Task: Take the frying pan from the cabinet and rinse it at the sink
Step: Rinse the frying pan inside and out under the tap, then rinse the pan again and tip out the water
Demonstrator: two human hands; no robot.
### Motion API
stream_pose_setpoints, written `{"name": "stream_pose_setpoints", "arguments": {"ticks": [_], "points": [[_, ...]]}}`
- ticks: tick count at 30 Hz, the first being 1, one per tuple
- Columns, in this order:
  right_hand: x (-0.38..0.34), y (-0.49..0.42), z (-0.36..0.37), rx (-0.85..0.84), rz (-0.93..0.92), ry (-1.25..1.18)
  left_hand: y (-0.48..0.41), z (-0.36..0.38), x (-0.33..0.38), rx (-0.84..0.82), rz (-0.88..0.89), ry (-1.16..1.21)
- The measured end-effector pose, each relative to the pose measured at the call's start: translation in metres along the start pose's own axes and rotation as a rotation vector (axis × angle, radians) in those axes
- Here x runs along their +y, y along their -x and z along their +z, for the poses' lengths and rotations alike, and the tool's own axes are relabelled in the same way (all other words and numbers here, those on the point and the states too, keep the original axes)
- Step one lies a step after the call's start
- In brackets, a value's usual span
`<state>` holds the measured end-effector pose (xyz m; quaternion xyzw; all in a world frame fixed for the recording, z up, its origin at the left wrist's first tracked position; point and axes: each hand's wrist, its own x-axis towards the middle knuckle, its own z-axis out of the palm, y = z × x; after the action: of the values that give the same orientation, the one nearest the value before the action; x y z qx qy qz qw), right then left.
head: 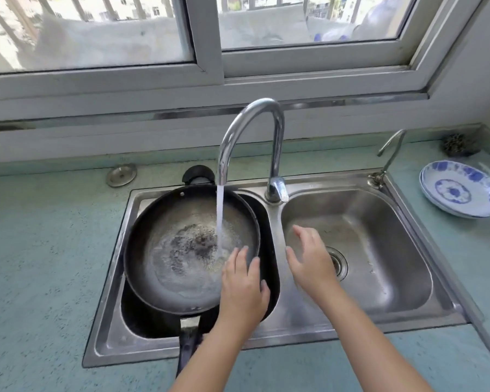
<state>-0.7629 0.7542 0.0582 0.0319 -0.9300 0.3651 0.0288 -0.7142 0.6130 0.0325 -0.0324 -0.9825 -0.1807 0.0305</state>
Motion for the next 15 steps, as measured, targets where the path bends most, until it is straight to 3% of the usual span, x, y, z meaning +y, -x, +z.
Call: {"name": "stream_pose_setpoints", "arguments": {"ticks": [9, 15], "points": [[0.02, -0.072, 0.001, 0.045, -0.295, 0.266, -0.052, 0.021, 0.018, 0.001, -0.016, -0.057], [0.026, -0.088, 0.018, -0.052, -0.322, 0.226, -0.056, 0.031, 0.023, 0.029, -0.055, -0.067]]}}
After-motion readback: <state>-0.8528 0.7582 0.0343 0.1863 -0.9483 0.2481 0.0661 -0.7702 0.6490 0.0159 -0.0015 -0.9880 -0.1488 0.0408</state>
